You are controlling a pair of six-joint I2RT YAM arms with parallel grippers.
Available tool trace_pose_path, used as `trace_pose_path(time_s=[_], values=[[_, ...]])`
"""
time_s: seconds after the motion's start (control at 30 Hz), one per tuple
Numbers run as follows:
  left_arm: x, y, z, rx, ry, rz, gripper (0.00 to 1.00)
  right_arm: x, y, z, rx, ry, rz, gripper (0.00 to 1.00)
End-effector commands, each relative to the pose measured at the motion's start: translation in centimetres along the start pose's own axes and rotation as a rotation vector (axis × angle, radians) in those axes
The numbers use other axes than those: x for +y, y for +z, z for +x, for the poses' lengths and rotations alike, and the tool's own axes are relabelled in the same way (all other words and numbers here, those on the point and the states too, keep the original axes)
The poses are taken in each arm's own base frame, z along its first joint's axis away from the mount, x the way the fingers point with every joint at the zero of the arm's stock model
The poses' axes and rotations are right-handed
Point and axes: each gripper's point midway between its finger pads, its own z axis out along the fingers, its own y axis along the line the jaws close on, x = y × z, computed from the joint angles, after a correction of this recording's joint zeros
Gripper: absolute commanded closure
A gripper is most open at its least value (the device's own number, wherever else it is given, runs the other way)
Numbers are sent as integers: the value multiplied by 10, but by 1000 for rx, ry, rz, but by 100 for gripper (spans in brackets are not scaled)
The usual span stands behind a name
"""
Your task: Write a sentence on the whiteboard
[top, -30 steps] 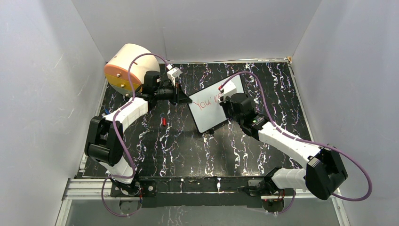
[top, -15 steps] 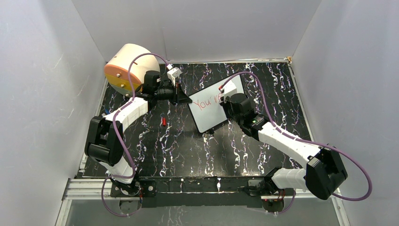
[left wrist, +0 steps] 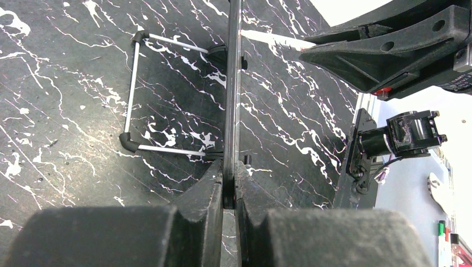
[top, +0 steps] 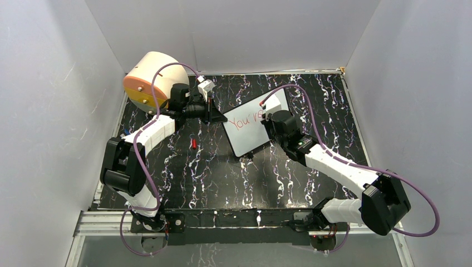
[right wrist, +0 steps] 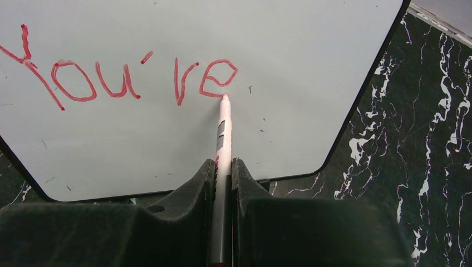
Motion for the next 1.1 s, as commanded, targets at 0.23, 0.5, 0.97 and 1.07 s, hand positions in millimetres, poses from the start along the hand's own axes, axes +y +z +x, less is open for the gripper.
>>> trace_pose_path(time_s=[0.23,0.5,0.97,1.07], values=[[9,1,-7,-3,25,-50,97,-6,-16,-26,-109,31,-5,100],[19,-1,-21,-17,47,-120,86,0,-27,-31,-135,30,-56,100],[1,-23,-43,-172,35,-171,50,17,-47,-39,-183,31,-126,100],[-7,-30,-46,-227,12,-176,47,22,-51,-42,-195,35,-138,100]])
